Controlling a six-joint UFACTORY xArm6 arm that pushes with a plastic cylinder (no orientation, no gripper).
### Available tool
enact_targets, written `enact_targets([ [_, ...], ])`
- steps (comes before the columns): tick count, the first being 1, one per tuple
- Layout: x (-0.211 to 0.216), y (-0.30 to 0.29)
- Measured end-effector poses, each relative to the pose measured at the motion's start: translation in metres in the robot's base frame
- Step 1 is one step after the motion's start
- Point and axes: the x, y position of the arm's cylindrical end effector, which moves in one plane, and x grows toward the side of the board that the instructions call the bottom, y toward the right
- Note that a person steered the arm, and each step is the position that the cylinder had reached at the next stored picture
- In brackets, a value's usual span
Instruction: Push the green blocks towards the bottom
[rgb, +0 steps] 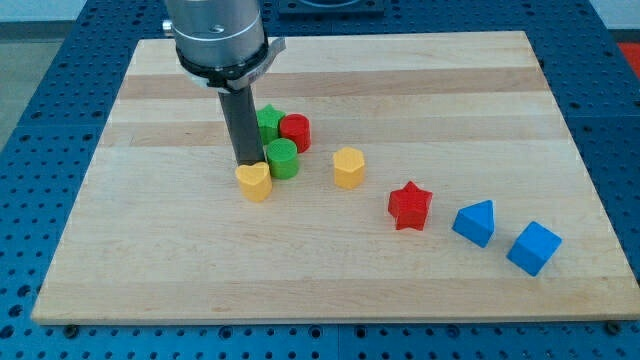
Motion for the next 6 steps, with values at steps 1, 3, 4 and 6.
enact_targets([
  [1,0.0,-0.026],
  [3,-0.089,-0.033],
  [4,-0.085,0.018],
  [6,-0.035,0.035],
])
